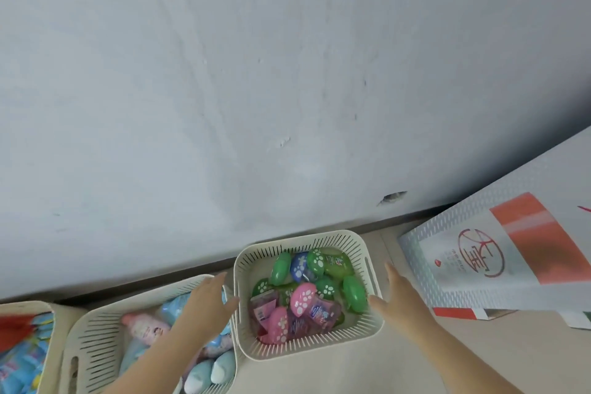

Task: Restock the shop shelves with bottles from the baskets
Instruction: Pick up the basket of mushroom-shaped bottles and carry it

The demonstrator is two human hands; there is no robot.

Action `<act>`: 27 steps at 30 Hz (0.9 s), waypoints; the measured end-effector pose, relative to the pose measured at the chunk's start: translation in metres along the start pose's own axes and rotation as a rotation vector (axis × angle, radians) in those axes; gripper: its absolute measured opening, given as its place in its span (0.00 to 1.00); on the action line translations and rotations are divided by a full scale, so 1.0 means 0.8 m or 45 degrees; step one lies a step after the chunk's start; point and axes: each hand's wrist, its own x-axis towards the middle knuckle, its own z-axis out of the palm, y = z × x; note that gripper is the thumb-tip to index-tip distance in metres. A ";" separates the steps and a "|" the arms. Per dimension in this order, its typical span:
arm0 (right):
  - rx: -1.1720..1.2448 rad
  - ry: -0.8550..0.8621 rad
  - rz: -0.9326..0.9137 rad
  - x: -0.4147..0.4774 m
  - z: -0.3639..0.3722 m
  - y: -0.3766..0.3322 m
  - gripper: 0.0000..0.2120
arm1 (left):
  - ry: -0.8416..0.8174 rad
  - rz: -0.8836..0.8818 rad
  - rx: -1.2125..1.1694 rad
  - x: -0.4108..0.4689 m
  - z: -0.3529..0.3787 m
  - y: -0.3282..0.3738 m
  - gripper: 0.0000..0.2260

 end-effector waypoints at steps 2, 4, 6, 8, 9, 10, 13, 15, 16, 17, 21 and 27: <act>0.063 -0.004 0.041 0.033 0.024 0.017 0.40 | -0.021 -0.078 -0.066 0.024 0.033 -0.005 0.27; 0.135 0.003 0.087 0.064 0.045 0.033 0.41 | -0.028 -0.162 -0.186 0.046 0.068 -0.010 0.28; 0.190 0.023 0.124 0.092 0.064 0.049 0.42 | -0.001 -0.215 -0.335 0.063 0.097 -0.011 0.25; 0.224 0.039 0.150 0.118 0.079 0.062 0.42 | 0.071 -0.252 -0.485 0.078 0.118 -0.008 0.22; 0.229 0.046 0.160 0.129 0.085 0.068 0.42 | 0.105 -0.279 -0.526 0.086 0.126 -0.009 0.22; 0.240 0.053 0.168 0.140 0.091 0.073 0.42 | 0.128 -0.304 -0.533 0.093 0.134 -0.010 0.23; 0.292 0.063 0.195 0.163 0.105 0.081 0.38 | 0.112 -0.352 -0.562 0.117 0.159 -0.018 0.24; 0.346 0.055 0.204 0.175 0.113 0.086 0.30 | 0.047 -0.423 -0.619 0.128 0.171 -0.019 0.26; 0.380 0.067 0.192 0.180 0.118 0.087 0.25 | 0.029 -0.460 -0.652 0.133 0.175 -0.020 0.27; 0.408 0.076 0.198 0.185 0.121 0.089 0.22 | 0.024 -0.491 -0.701 0.137 0.179 -0.021 0.27; 0.645 0.004 0.305 0.200 0.127 0.095 0.19 | -0.031 -0.602 -1.016 0.151 0.180 -0.028 0.18; 0.926 -0.096 0.447 0.222 0.122 0.093 0.27 | -0.070 -0.703 -1.288 0.175 0.171 -0.045 0.22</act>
